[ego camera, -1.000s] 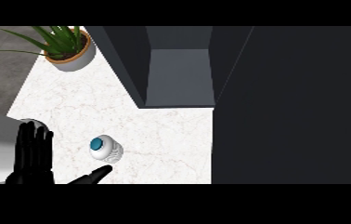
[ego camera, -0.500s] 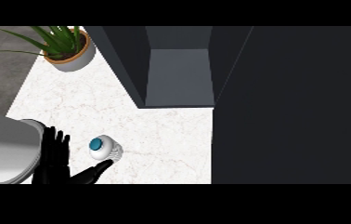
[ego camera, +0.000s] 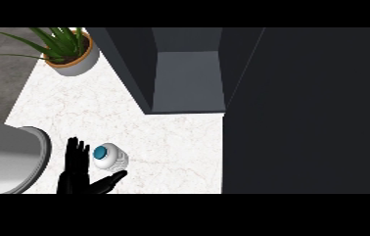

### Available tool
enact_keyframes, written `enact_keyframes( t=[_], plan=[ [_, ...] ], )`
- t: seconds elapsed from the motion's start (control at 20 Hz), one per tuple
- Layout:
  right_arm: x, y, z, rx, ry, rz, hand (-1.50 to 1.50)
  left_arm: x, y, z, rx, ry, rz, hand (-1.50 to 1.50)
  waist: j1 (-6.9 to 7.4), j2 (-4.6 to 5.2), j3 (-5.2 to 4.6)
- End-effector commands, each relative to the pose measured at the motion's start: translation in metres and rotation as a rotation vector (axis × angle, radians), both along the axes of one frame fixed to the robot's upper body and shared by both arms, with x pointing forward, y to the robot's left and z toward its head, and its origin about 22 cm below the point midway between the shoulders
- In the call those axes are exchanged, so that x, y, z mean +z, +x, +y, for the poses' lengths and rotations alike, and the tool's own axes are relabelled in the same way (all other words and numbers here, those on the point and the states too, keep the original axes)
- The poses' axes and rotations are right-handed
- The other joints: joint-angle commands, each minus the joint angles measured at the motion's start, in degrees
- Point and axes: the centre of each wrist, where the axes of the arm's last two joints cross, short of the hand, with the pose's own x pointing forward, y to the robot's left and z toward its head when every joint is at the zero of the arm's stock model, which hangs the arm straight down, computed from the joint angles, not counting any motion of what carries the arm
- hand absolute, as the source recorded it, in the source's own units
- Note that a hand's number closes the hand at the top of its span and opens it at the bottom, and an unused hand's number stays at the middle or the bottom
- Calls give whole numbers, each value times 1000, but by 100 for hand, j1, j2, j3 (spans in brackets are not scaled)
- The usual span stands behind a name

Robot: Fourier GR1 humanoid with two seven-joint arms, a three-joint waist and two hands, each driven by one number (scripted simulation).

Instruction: Pick up the bottled water, place it into the cabinet and close the cabinet

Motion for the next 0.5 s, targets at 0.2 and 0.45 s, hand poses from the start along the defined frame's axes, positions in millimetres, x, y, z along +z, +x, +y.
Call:
enact_keyframes(
  t=[0.2, 0.45],
  plan=[
    [31, -14, 7, -15, -34, -43, -150, -44, 11, 10, -60, -20, -60, -150, -22, 4, -4],
    [44, -15, -1, -17, -37, -72, -150, -66, 4, -14, -45, -5, -106, 150, 3, 16, -3]
  ],
)
